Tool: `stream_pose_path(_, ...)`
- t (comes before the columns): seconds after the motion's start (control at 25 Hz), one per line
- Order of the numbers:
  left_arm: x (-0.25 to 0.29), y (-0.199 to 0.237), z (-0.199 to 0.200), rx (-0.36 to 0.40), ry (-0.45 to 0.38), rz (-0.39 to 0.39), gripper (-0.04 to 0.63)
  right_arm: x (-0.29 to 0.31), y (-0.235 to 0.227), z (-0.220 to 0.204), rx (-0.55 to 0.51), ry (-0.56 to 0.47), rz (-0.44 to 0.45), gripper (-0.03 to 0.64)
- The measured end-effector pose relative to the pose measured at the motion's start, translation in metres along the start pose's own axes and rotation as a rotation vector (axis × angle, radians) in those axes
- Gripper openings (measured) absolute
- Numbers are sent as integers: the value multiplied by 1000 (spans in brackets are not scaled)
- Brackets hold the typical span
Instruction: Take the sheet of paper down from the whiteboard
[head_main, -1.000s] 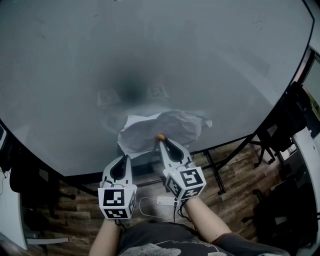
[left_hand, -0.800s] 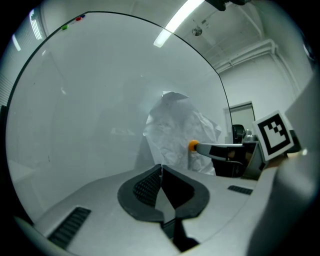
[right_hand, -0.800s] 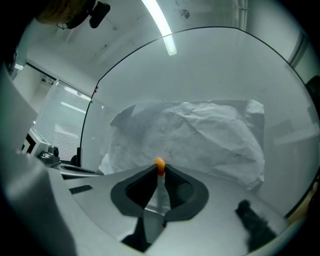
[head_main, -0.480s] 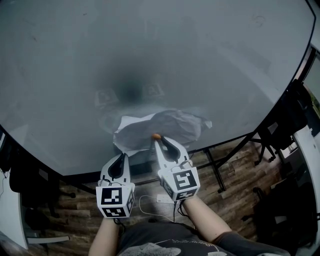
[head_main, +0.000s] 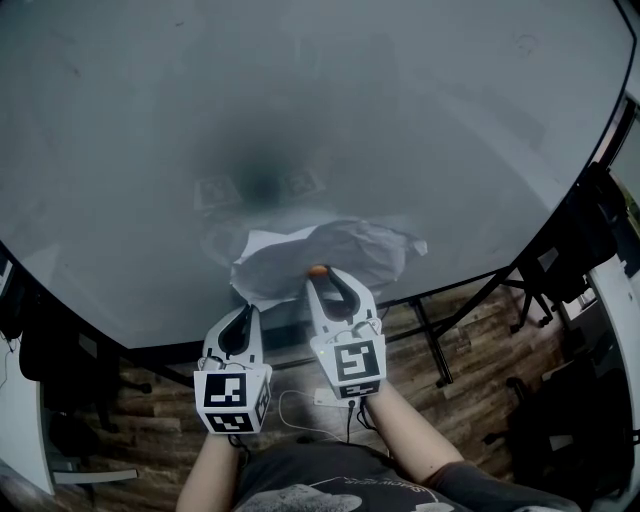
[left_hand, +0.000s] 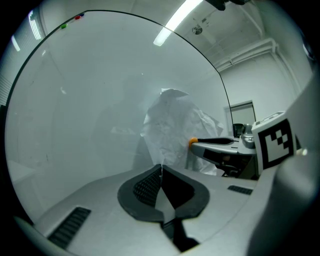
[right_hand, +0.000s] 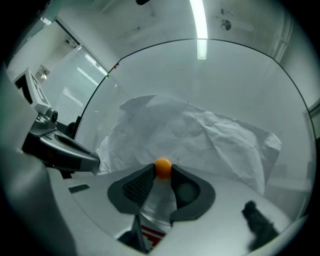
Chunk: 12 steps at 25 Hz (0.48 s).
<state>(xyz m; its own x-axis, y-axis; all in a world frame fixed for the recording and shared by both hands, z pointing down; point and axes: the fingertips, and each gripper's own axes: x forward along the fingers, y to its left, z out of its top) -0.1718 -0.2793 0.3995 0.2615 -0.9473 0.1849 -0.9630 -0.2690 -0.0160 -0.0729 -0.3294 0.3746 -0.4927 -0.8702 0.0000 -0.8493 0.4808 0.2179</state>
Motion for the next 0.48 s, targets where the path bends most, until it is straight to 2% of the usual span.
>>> stream_pose_path(0.28,-1,-1,1,5,-1,-4,14,-1,-1,2,-50,-22,-71,107)
stream_pose_path(0.48,-2,2,4,-6,-11,-3,14,-5,1,7,-65,-77,-109,104)
